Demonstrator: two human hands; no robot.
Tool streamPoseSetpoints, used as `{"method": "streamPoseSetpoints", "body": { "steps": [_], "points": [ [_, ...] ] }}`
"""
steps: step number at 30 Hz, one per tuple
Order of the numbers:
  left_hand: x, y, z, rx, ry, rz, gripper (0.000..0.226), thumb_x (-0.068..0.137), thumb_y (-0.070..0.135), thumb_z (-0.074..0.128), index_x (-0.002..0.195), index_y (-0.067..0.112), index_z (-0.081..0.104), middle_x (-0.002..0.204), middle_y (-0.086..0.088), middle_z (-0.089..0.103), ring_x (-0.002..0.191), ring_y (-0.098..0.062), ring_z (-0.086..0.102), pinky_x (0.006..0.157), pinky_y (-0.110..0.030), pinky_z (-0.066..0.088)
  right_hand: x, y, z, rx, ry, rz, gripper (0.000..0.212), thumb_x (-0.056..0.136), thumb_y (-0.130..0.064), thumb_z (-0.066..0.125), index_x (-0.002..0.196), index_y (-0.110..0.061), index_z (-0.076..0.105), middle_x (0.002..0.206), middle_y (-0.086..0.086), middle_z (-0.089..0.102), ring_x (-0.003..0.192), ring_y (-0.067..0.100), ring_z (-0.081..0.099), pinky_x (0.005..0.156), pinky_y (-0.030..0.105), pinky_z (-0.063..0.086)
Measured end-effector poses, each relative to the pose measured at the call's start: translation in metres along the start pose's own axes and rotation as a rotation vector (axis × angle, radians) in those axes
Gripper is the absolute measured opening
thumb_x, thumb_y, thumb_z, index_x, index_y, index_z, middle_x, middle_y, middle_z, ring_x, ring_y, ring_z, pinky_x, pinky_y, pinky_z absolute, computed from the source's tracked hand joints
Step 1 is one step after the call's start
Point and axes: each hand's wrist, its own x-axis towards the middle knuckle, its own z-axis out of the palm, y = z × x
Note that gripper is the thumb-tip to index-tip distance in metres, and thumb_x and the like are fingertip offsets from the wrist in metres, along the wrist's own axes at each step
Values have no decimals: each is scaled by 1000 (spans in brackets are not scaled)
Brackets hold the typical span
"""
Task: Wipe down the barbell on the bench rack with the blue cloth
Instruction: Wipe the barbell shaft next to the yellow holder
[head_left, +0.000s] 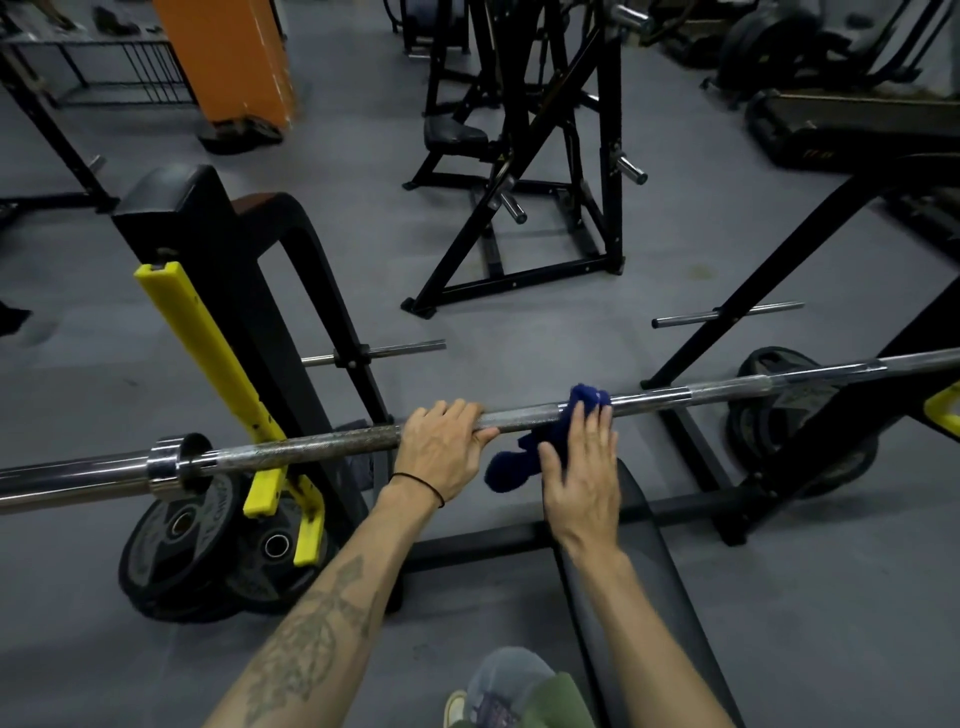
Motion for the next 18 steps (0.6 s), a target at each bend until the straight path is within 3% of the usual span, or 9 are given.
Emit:
{"method": "streamPoseSetpoints", "body": {
  "steps": [1,3,6,8,10,11,14,16,18],
  "points": [
    [1,-1,-1,-7,5,4,43,97,53,36,104,21,65,84,4,62,72,-20,58,65,-36,40,-3,-15,7,49,-19,20,80,106,-63,25,164,-9,16,173,9,7,161,23,-1,129,49,11],
    [3,-2,-2,-3,9,21,39,97,52,40,101,22,64,81,4,63,67,-20,60,61,-35,43,-14,-31,17,66,-115,-116,80,107,-62,29,164,-8,15,173,10,5,161,25,0,130,42,5],
    [6,-6,-6,10,-44,37,36,98,53,42,102,24,63,80,4,66,67,-21,64,58,-35,48,-5,0,2,-115,-150,-366,74,109,-57,29,163,-8,22,172,11,14,160,24,10,129,45,13],
    [11,-6,-11,36,-113,24,39,99,54,38,106,24,63,82,2,69,71,-24,66,61,-37,50,6,18,-8,-119,-64,-284,70,110,-54,26,162,-8,27,170,10,20,159,24,13,126,50,21],
    [16,-3,-15,88,-176,9,40,102,54,34,108,26,62,86,-2,72,79,-28,68,65,-36,45,5,3,-5,5,9,-59,74,109,-57,25,162,-6,25,171,8,18,160,24,9,127,49,18],
    [20,-1,-17,109,-203,-5,42,103,54,31,107,26,63,87,-5,73,83,-31,69,65,-36,41,1,-13,3,53,3,-33,76,108,-59,26,163,-6,24,171,9,16,160,24,7,129,47,15],
    [30,4,-20,130,-243,-51,53,106,49,24,102,21,69,90,-10,74,87,-34,69,65,-36,37,-14,-31,15,19,-155,-251,76,107,-60,32,163,-9,23,172,9,14,160,21,9,129,44,14],
    [32,4,-20,120,-255,-72,57,107,48,22,100,20,71,90,-11,74,86,-34,69,67,-37,42,-4,-6,6,-106,-129,-384,70,108,-54,33,161,-8,30,170,10,22,159,22,18,126,50,24],
    [31,3,-20,123,-251,-80,60,107,48,19,98,18,71,85,-10,72,81,-33,68,70,-37,47,6,15,-6,-128,-44,-277,69,109,-53,29,161,-7,31,169,12,24,159,24,18,124,53,24]
  ]
}}
